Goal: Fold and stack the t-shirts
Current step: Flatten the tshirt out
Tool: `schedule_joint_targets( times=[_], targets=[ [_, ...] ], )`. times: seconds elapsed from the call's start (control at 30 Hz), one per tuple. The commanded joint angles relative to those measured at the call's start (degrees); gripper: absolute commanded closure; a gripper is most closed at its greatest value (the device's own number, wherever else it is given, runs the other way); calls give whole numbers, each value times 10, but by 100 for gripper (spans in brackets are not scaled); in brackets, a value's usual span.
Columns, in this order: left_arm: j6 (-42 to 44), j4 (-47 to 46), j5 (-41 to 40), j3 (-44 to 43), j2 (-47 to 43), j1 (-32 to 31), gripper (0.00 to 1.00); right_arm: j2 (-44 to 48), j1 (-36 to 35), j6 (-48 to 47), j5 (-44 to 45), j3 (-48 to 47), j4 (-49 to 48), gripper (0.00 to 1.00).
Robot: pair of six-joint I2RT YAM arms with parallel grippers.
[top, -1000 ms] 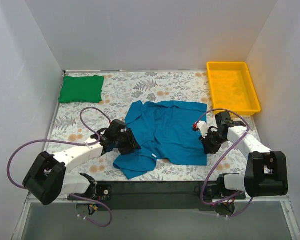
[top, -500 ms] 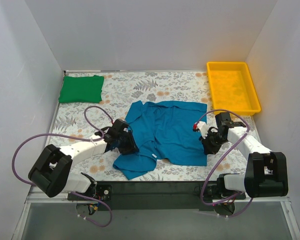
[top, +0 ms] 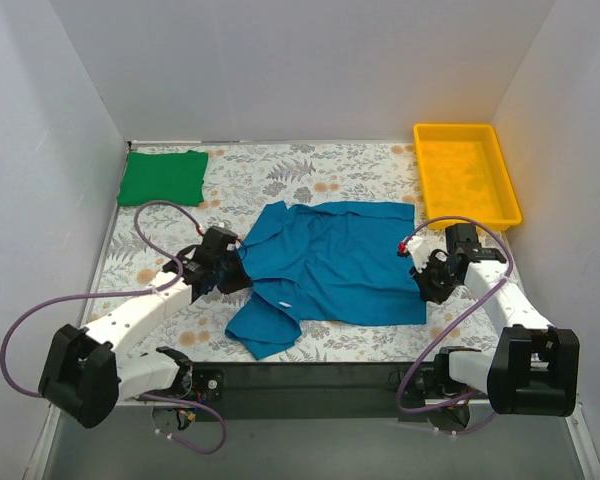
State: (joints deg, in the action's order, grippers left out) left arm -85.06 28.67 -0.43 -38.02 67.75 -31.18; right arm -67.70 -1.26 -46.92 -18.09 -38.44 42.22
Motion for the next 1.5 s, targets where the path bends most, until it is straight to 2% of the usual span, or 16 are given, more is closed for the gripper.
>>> schedule_joint_targets(
  times=[0.0, 0.2, 0.33, 0.43, 0.67, 0.8, 0.93, 0.97, 1.03, 1.07, 1.1, 1.17, 1.23, 1.27, 1.4, 1.47],
  targets=[
    [42, 56, -58, -53, -53, 45, 100, 20, 27, -16, 51, -5, -3, 99],
    [103, 104, -44, -88, -56, 138, 100, 33, 56, -55, 95, 9, 1, 99],
    [99, 104, -20, -81, -38, 139, 100, 49, 60, -72, 96, 27, 8, 99],
    [97, 118, -42, -93, -46, 145, 100, 56, 67, -83, 118, 37, 13, 99],
    [92, 163, -63, -124, -74, 183, 100, 81, 113, -135, 204, 47, 17, 99],
    [90, 159, -20, -121, -103, 226, 100, 100, 135, -178, 212, 57, 30, 99],
    [93, 173, 43, -141, -103, 229, 100, 114, 138, -196, 185, 57, 66, 99],
    [95, 181, 48, -149, -104, 229, 100, 116, 139, -197, 164, 55, 72, 96],
    [96, 202, 54, -172, -111, 229, 86, 124, 139, -193, 137, 42, 88, 79],
    [96, 208, 55, -178, -116, 229, 77, 126, 140, -191, 125, 22, 95, 71],
    [96, 211, 55, -183, -123, 229, 57, 127, 139, -187, 109, 12, 102, 60],
    [99, 201, 74, -190, -146, 229, 45, 124, 138, -180, 55, -13, 117, 54],
    [114, 163, 104, -185, -152, 229, 39, 104, 138, -167, 10, -53, 125, 50],
    [121, 144, 152, -179, -147, 229, 39, 94, 137, -164, -49, -66, 134, 49],
    [149, 45, 241, -150, -39, 227, 39, 31, 91, -116, -218, -118, 139, 47],
    [163, 27, 239, -155, 10, 222, 44, -14, 62, -90, -303, -128, 114, 45]
  ],
)
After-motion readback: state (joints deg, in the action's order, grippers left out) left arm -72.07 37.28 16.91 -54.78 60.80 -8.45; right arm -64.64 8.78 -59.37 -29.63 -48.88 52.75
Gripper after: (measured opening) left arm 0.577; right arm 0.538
